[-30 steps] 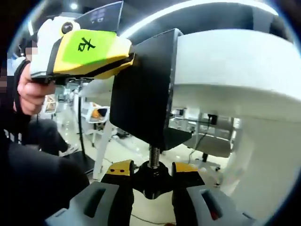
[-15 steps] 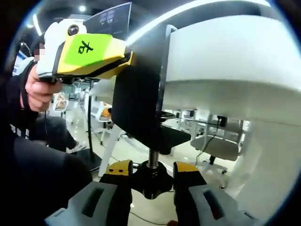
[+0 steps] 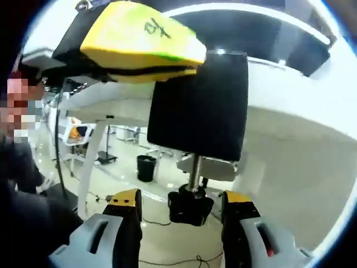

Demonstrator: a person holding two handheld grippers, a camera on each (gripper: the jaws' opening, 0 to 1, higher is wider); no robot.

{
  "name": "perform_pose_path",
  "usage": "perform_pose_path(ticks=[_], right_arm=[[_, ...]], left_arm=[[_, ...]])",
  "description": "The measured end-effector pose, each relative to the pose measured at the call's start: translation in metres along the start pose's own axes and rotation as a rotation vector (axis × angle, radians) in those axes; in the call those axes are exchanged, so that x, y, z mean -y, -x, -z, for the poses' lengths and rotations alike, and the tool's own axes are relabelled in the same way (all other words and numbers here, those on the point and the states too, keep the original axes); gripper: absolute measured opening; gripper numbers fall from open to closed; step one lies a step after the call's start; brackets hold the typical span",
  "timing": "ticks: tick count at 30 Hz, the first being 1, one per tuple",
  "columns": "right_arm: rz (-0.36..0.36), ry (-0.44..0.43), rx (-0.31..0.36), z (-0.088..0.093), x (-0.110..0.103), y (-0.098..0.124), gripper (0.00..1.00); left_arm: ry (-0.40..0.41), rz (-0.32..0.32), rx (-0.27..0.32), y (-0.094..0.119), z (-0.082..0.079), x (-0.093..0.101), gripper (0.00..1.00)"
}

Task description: Clamp the fixed fixture on the desktop, loosen the retaining clip, secure it to the edge of the desk, and tighten the retaining clip.

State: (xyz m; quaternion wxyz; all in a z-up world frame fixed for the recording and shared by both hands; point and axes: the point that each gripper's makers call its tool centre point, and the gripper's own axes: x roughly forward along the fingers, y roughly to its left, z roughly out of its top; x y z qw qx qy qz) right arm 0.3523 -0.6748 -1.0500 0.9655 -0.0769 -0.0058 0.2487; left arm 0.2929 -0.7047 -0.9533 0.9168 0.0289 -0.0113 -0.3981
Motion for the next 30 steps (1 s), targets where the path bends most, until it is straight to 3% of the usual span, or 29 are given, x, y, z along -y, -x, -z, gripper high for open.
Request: perform_pose_path(ticks=[2,7,14,18,22,29,30], right_arm=[[0.034,-0.037,-0.014,0.000,-0.001,-0.001,0.53],[0.108,-0.028,-0.058,0.005,0.008,0.003,0.47],[0.107,-0.012,-0.050,0.004,0.006,0.001,0.45],[0.122,-0.024,-0.087,0.010,0.007,-0.005,0.44],[0.163,0.015,-0.108,0.011,0.017,-0.004,0.28],[0.142,0.031,-0.118,0.011,0.020,-0.005,0.27],[0.098,0.006,-0.120,0.011,0.014,-0.008,0.27]], left_arm=[[0.002,0.001,0.002,0.000,0.000,0.000,0.01],[0.004,0.003,0.007,0.001,-0.001,-0.001,0.01],[0.013,0.006,0.021,0.001,-0.001,-0.001,0.01],[0.010,0.006,0.019,0.001,-0.001,-0.001,0.01],[0.004,0.005,0.019,0.001,-0.001,-0.001,0.01],[-0.003,0.001,0.016,0.001,-0.001,-0.001,0.01],[-0.004,0.001,0.015,0.001,-0.001,-0.001,0.01]])
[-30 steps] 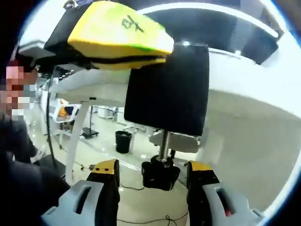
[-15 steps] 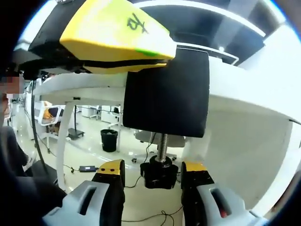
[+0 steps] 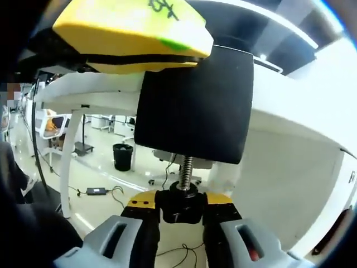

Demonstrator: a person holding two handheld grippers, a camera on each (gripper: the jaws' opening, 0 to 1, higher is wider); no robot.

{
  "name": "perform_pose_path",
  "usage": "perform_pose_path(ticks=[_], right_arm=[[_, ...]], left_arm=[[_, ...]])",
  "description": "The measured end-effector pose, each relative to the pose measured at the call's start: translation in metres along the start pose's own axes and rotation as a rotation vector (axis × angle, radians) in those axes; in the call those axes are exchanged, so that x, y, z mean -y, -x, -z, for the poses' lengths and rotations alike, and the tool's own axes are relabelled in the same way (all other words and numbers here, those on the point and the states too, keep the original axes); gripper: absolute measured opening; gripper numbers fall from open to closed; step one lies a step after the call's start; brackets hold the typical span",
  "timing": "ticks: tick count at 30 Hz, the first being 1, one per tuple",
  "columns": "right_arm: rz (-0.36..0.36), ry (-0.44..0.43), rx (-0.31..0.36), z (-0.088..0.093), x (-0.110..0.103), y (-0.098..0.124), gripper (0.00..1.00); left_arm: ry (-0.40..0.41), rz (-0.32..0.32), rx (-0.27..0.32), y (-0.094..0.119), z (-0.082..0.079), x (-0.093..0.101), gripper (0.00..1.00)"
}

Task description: Clamp the fixed fixture on the desktop, loosen the retaining clip, secure it to the edge of the desk, and tighten the retaining clip.

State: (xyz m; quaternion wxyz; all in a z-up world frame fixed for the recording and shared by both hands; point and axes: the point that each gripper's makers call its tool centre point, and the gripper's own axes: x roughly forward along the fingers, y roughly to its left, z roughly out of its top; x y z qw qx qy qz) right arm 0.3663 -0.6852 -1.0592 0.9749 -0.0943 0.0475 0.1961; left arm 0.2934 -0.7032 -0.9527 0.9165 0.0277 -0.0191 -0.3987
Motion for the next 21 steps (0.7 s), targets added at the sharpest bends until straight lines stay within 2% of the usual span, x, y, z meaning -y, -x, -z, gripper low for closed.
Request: perform_pose_path(ticks=[4,7,8,10,12,15,17,20,21], right_arm=[[-0.120,0.006,0.043,-0.003,-0.006,0.001,0.26],[-0.230,0.053,0.047,-0.001,-0.009,0.002,0.25],[-0.269,0.085,0.044,-0.001,-0.009,0.002,0.25],[-0.358,0.090,0.047,-0.001,-0.013,0.003,0.25],[-0.445,0.146,0.060,-0.002,-0.017,0.004,0.25],[-0.582,0.153,0.063,-0.001,-0.024,0.006,0.25],[-0.641,0.208,0.059,-0.001,-0.026,0.007,0.25],[-0.731,0.216,0.053,0.000,-0.029,0.010,0.26],[-0.734,0.210,0.052,-0.001,-0.028,0.010,0.26]], left_arm=[[0.000,-0.001,-0.003,0.001,0.000,0.000,0.01],[-0.001,-0.007,-0.009,0.000,0.000,0.000,0.01],[-0.003,-0.008,-0.013,0.000,0.000,0.000,0.01],[-0.002,-0.008,-0.016,0.000,0.000,0.000,0.01],[-0.002,-0.007,-0.019,0.000,0.000,0.000,0.01],[-0.007,-0.006,-0.028,0.000,0.000,0.000,0.01],[-0.008,-0.006,-0.032,0.000,0.000,0.001,0.01],[-0.014,-0.005,-0.045,-0.001,0.000,-0.001,0.01],[-0.016,-0.004,-0.046,-0.002,0.000,-0.002,0.01]])
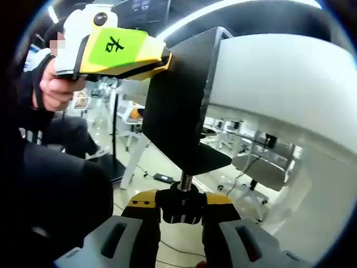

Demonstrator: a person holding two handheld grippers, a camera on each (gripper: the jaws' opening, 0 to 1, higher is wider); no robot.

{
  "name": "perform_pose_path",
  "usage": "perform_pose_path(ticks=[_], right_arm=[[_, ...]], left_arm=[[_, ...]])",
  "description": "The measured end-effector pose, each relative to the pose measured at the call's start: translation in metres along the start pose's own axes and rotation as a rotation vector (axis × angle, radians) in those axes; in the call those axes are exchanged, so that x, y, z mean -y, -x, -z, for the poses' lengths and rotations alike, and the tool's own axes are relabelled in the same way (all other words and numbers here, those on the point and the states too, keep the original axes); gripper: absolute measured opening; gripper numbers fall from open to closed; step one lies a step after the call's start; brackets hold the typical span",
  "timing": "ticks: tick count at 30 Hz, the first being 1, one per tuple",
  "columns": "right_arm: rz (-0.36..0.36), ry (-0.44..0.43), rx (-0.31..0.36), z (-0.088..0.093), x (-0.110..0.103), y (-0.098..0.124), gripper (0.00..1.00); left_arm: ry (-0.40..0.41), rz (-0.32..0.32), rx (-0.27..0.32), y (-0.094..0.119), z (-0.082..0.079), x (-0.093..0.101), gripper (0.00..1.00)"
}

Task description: Clamp the fixed fixture on the desktop, loosen the retaining clip, secure it to the edge of the desk, and tighten the retaining clip.

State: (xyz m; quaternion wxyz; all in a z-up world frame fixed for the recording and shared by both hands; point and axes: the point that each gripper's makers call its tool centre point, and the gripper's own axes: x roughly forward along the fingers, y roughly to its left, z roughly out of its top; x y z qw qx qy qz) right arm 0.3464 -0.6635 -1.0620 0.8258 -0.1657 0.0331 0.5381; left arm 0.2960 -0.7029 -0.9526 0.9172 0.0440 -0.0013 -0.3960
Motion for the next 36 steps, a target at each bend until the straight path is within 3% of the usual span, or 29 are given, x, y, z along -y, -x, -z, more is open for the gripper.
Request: perform_pose_path(ticks=[1,5,13,16,19,20,24,25,28,30,36], right_arm=[[-0.020,0.051,0.009,0.000,0.000,0.000,0.26],[-0.012,0.022,0.028,0.001,0.001,0.000,0.27],[0.095,0.118,-0.051,0.007,0.003,-0.001,0.25],[0.165,0.022,-0.130,0.020,0.012,0.006,0.28],[0.249,-0.016,-0.094,0.019,0.027,0.017,0.28],[0.273,-0.064,-0.127,0.024,0.026,0.023,0.30],[0.332,-0.155,-0.179,0.029,0.021,0.031,0.50],[0.367,-0.198,-0.170,0.027,0.020,0.032,0.53],[0.480,-0.170,-0.119,0.016,0.018,0.034,0.54],[0.545,-0.201,-0.092,0.014,0.019,0.029,0.54],[0.654,-0.207,-0.054,0.002,0.017,0.013,0.52]], left_arm=[[-0.002,0.001,-0.001,0.000,0.000,0.000,0.01],[0.000,-0.001,-0.005,0.000,-0.001,0.000,0.01],[0.000,-0.002,-0.010,0.000,-0.001,0.000,0.01],[0.005,0.002,-0.009,0.000,-0.001,0.001,0.01],[0.015,0.007,-0.003,0.000,-0.002,0.002,0.01],[0.017,0.009,-0.001,0.000,-0.002,0.002,0.01],[0.027,0.021,0.008,0.000,-0.002,0.003,0.01],[0.029,0.023,0.011,0.000,-0.002,0.003,0.01],[0.035,0.032,0.017,-0.001,-0.002,0.005,0.01],[0.040,0.038,0.023,-0.002,-0.002,0.006,0.01],[0.041,0.050,0.024,-0.002,-0.002,0.007,0.01]])
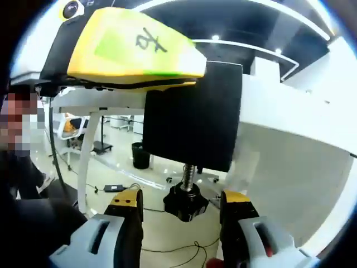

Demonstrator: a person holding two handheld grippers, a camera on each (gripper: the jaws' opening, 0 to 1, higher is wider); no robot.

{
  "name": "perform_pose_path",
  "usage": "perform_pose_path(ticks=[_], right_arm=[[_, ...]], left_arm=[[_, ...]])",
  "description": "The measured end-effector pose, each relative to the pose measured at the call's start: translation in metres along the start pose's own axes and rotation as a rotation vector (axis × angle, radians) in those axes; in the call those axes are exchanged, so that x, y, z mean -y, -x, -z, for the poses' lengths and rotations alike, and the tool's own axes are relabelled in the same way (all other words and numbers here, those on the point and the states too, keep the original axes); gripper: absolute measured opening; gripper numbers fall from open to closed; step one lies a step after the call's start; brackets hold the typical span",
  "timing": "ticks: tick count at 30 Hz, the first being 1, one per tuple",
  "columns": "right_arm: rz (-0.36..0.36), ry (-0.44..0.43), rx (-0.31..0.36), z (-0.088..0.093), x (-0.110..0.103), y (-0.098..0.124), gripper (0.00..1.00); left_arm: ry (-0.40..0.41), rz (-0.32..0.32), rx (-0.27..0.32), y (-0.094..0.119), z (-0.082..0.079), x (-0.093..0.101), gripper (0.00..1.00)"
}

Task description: Clamp the fixed fixture on the desktop, loosen the retaining clip, secure it to the edge of the desk, and tighten the retaining clip.

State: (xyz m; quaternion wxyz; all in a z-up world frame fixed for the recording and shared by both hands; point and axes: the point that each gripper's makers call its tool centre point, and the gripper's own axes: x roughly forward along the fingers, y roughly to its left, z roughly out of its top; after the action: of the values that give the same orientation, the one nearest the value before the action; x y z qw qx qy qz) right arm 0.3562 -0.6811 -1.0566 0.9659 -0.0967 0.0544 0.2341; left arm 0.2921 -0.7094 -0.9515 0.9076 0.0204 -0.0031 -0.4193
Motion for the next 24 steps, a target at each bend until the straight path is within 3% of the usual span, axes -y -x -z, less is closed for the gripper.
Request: perform_pose_path(ticks=[6,10,12,15,19,24], right_arm=[[0.075,-0.036,-0.012,0.003,0.006,-0.004,0.48],[0.105,-0.050,-0.006,0.003,0.010,-0.003,0.40],[0.113,-0.051,0.002,0.001,0.011,-0.002,0.30],[0.126,-0.027,0.010,-0.002,0.012,-0.001,0.28],[0.097,-0.018,0.014,-0.002,0.011,0.001,0.27],[-0.020,0.027,0.017,-0.003,0.006,0.000,0.27]], left_arm=[[-0.001,-0.001,0.002,0.000,0.000,0.000,0.01],[0.002,-0.001,0.007,0.000,0.001,0.000,0.01],[0.000,0.000,0.007,0.000,0.001,-0.001,0.01],[-0.007,-0.001,0.004,0.000,0.001,-0.001,0.01],[-0.010,-0.008,0.003,0.000,0.001,-0.001,0.01],[-0.014,-0.012,-0.007,0.000,0.000,-0.001,0.01]])
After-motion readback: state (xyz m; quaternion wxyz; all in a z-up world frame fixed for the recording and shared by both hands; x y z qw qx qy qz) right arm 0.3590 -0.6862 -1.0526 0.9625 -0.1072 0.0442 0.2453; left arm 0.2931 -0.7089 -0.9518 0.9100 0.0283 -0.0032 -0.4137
